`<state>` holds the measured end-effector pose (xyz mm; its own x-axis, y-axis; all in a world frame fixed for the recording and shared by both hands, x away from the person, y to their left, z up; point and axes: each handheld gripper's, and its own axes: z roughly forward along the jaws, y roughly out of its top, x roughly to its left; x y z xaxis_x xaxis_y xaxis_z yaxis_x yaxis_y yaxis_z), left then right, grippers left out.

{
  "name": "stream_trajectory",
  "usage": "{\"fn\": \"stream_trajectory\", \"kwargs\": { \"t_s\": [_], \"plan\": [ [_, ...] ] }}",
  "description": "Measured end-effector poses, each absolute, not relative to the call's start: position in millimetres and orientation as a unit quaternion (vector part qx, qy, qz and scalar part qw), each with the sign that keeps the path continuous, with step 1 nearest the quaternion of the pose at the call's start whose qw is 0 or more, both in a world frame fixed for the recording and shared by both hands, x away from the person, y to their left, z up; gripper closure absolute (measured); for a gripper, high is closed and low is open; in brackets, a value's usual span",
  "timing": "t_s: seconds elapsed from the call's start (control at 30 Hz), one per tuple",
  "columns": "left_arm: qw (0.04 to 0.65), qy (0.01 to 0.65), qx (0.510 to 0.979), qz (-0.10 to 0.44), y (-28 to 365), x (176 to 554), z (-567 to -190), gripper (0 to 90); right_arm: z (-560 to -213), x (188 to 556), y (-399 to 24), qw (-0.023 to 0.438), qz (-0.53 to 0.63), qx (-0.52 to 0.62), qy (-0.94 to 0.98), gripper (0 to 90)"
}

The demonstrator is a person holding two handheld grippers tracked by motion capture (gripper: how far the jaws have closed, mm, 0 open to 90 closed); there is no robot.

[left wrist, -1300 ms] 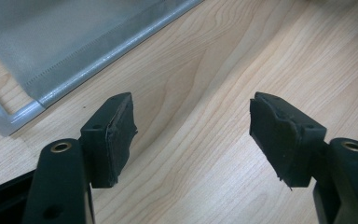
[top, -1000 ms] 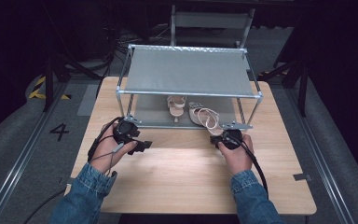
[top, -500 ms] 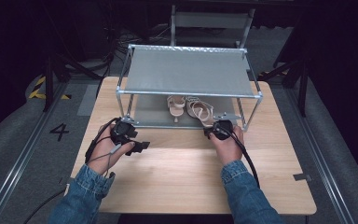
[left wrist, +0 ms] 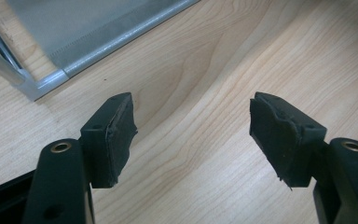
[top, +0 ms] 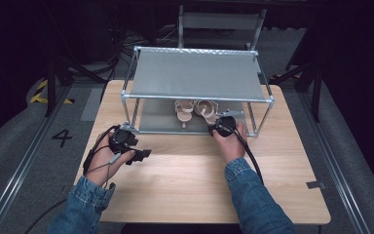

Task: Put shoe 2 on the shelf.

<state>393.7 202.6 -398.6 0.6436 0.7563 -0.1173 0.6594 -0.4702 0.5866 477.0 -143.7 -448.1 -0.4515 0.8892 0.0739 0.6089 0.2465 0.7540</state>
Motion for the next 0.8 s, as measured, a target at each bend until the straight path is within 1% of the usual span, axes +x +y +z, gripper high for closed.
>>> {"fn": "stream_trajectory", "kwargs": {
  "t_s": [0.3,0.8],
  "plan": [
    [0.304,0.428,0.847,0.081,210.9,387.7,-399.3,31.7,-456.4,494.6,-122.0,0.181,0.369,0.467,0.783,77.1],
    [0.302,0.429,0.848,0.079,214.1,386.7,-399.4,31.7,-469.0,514.1,-105.4,0.182,0.374,0.468,0.780,76.3]
  ]
}}
